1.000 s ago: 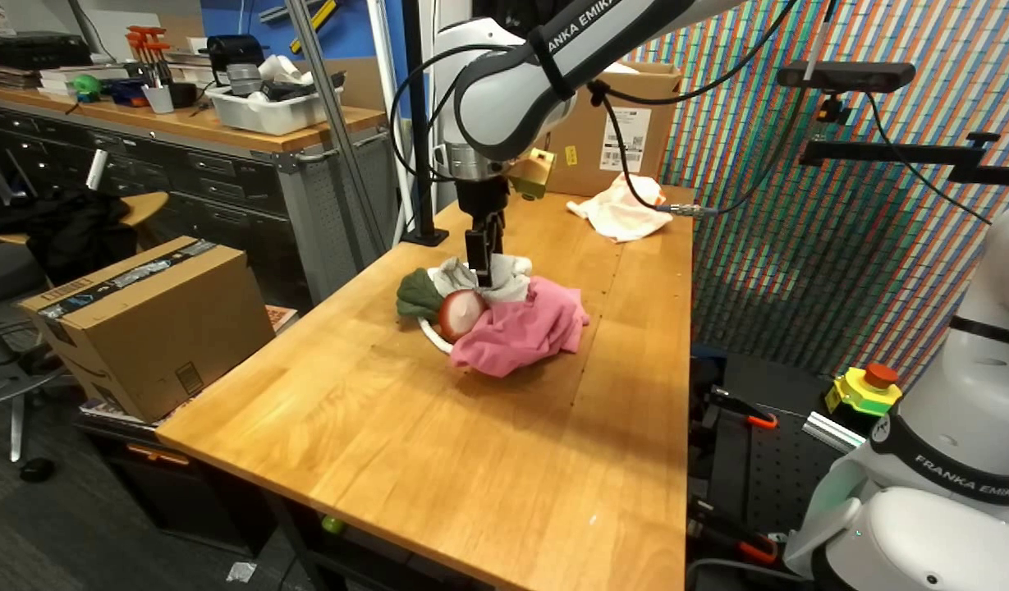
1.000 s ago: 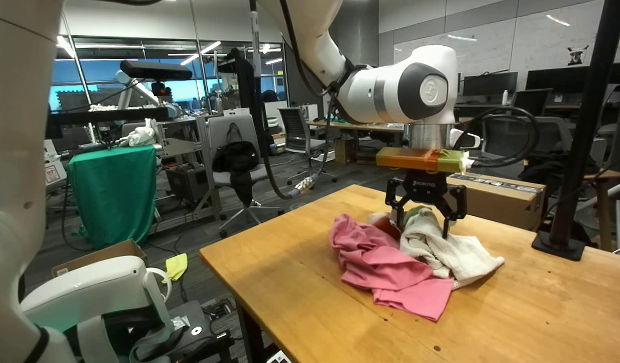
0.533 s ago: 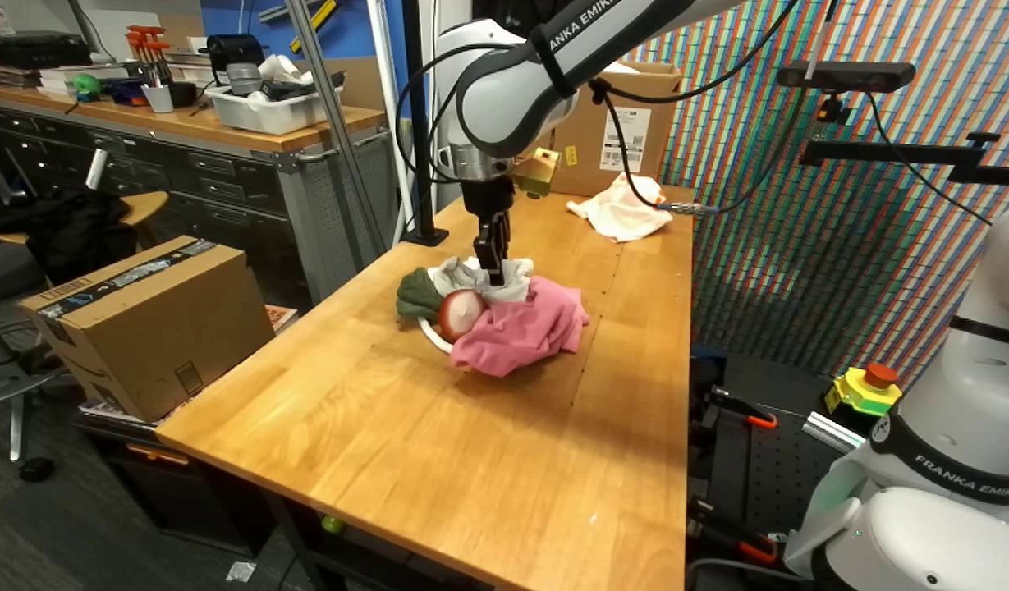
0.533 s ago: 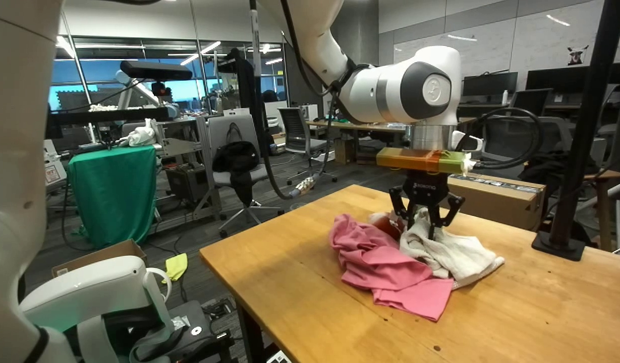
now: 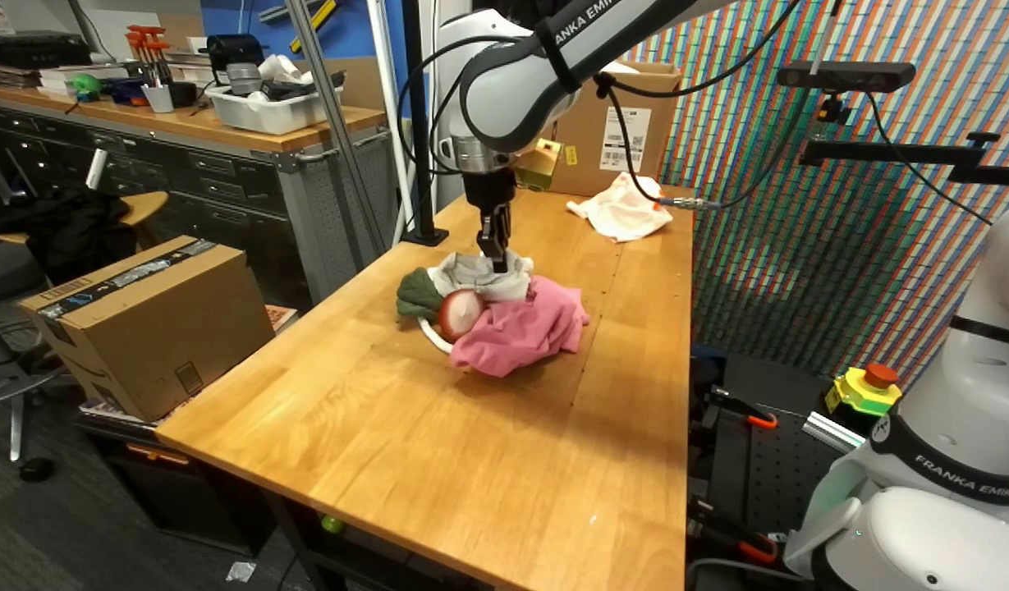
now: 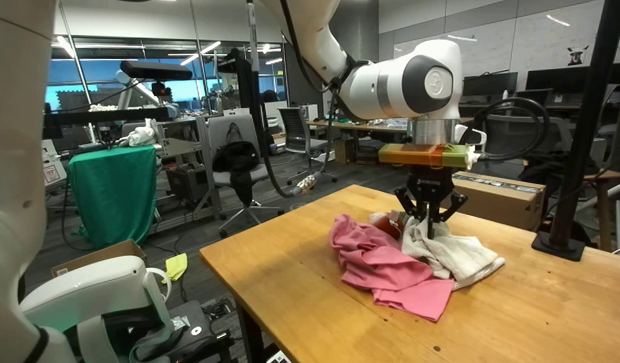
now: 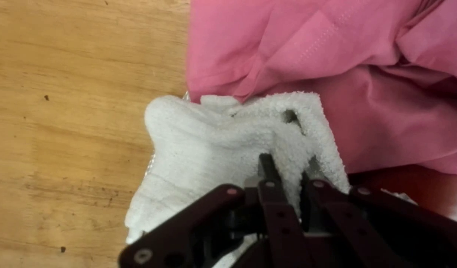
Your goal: Move the peach shirt and the white towel to the right then move the pink shirt to the left and move the turnip plushie towards you
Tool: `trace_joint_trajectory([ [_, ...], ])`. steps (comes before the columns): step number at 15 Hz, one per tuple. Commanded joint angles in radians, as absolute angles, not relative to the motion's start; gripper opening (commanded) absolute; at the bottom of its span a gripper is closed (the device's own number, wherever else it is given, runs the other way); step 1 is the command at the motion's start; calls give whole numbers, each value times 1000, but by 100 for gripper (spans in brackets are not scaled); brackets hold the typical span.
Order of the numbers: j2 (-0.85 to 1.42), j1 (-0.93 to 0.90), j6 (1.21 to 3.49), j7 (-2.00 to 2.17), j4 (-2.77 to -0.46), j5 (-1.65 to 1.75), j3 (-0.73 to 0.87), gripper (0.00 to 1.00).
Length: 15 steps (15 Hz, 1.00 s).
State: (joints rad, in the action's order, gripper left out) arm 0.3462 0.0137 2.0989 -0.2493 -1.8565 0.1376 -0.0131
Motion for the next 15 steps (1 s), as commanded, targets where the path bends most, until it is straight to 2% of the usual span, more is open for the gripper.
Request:
trace_joint_trajectory([
  [1,281,5,2135,-191,-1857,188,3,6],
  [15,180,-1,2497,257,-1828,426,113,6],
])
